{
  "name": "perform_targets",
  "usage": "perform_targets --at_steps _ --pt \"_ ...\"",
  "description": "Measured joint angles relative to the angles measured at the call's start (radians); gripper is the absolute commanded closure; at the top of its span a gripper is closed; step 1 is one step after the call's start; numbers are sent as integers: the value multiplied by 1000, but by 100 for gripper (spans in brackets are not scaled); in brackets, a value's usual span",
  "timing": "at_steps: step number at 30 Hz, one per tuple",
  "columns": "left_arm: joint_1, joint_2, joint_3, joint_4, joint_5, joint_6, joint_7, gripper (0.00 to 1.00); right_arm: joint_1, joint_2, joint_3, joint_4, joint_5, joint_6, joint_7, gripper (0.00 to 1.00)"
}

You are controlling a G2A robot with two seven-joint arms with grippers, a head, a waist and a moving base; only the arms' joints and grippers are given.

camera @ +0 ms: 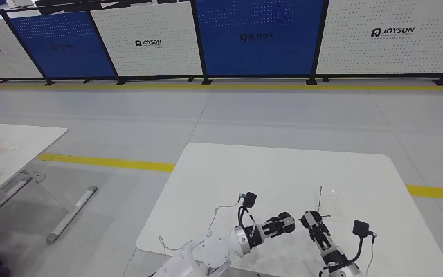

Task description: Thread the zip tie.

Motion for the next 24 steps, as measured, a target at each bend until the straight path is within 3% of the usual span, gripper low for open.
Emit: perform_targets --at_steps 12,18,24 --pt "-4 -2 -2 -1 -6 7 9 100 -10 1 9 -10 -2 0 -6 98" --pt "-4 -3 -1 -5 -7 10 7 100 -11 1 6 -13 -11 0 -5 79" --pt "-6 -4 1 -5 -7 10 5 100 -10 1 5 -12 -15 0 -6 78"
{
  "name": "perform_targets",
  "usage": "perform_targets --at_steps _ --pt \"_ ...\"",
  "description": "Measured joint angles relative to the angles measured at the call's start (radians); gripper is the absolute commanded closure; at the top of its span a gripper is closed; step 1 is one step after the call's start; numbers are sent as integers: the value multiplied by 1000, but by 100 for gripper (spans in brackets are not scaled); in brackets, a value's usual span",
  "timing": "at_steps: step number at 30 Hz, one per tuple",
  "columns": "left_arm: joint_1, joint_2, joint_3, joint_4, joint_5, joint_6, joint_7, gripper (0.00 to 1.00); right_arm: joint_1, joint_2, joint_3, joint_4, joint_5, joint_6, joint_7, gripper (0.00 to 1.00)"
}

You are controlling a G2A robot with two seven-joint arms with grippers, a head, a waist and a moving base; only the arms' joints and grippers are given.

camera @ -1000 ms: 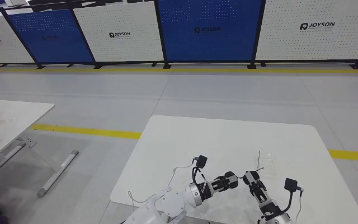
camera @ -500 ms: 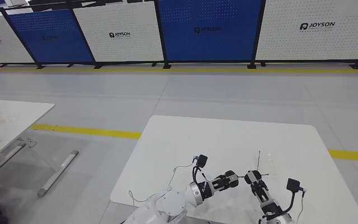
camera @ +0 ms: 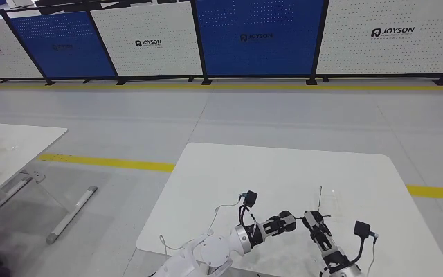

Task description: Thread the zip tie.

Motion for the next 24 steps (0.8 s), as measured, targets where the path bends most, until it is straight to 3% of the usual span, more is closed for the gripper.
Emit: perform_targets --at_steps 18,24 --pt "2 -4 -7 13 -24 2 29 100 -3 0 3 4 9 0 -7 82" --pt "3 -5 -8 14 -22 4 35 100 -4 0 2 1 6 0 -8 89"
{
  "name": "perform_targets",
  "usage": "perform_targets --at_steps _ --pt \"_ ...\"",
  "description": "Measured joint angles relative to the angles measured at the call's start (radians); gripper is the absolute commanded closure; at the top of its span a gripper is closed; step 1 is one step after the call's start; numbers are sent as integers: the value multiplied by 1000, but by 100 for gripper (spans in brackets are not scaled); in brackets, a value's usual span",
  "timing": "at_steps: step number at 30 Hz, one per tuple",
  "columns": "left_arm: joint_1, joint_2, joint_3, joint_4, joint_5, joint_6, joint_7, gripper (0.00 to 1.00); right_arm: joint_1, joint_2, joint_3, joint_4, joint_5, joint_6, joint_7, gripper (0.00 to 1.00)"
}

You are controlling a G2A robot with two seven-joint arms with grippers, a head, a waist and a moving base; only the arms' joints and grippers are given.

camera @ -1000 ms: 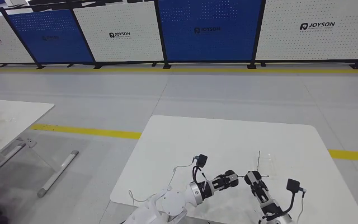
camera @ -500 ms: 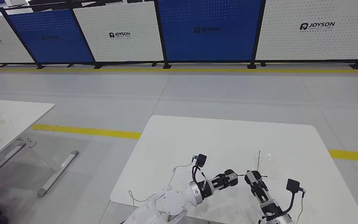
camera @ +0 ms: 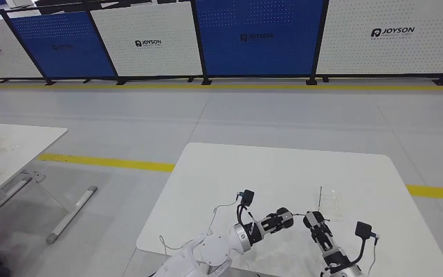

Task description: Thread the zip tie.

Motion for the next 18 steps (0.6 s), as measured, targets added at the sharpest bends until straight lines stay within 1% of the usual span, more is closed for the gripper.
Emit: perform_targets --at_steps 2,3,8,12,15,18 --pt "1 0 -1 0 -1 2 1 100 0 0 -1 -1 -4 0 0 93" --pt "1 0 -1 0 -2 2 2 100 0 1 -3 -1 -7 0 0 100" --pt "3 -1 -3 -3 -3 -2 2 100 -1 1 -5 -2 -10 0 -10 100" --pt "6 1 -3 -9 17 -28 -12 100 1 1 -6 0 -8 0 -11 100" --pt "8 3 -1 -11 38 -41 -26 100 4 3 -4 -1 9 0 14 100" --pt "9 5 0 -12 56 -41 -34 100 5 6 3 -6 32 0 44 100"
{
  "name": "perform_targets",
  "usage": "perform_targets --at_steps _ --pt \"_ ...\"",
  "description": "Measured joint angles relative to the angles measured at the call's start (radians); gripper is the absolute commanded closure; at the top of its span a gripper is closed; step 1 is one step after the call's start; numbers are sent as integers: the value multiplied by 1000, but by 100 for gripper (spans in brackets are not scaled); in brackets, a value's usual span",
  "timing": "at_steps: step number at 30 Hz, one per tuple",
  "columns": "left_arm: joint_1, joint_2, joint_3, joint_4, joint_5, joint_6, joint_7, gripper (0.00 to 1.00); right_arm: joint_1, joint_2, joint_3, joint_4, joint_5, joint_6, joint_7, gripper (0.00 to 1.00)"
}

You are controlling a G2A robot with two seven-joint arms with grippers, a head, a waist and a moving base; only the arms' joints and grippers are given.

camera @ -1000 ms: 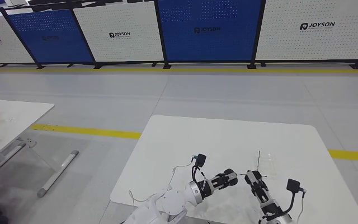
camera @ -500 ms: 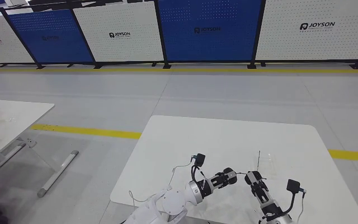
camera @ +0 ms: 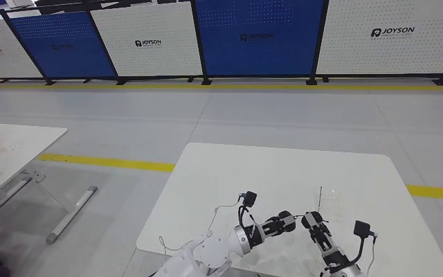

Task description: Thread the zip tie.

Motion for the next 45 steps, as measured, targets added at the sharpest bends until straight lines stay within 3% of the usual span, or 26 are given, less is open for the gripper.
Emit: perform_targets --at_steps 11,14,16,30,35,45 --pt "4 2 1 -8 6 4 -14 100 -5 9 10 -12 23 0 50 100" --pt "6 2 -3 -10 -13 16 -6 100 -4 10 11 -9 33 0 56 64" --pt "6 1 -5 -9 -24 31 -2 100 -3 11 13 -7 36 0 58 58" --pt "-9 -5 -9 3 -68 117 23 100 0 8 0 2 -6 0 4 64" --pt "-9 -6 -12 2 -77 123 29 100 -5 9 2 1 -10 0 -5 74" --pt "-7 -7 -8 4 -70 110 16 100 -5 11 3 1 -10 0 -11 72"
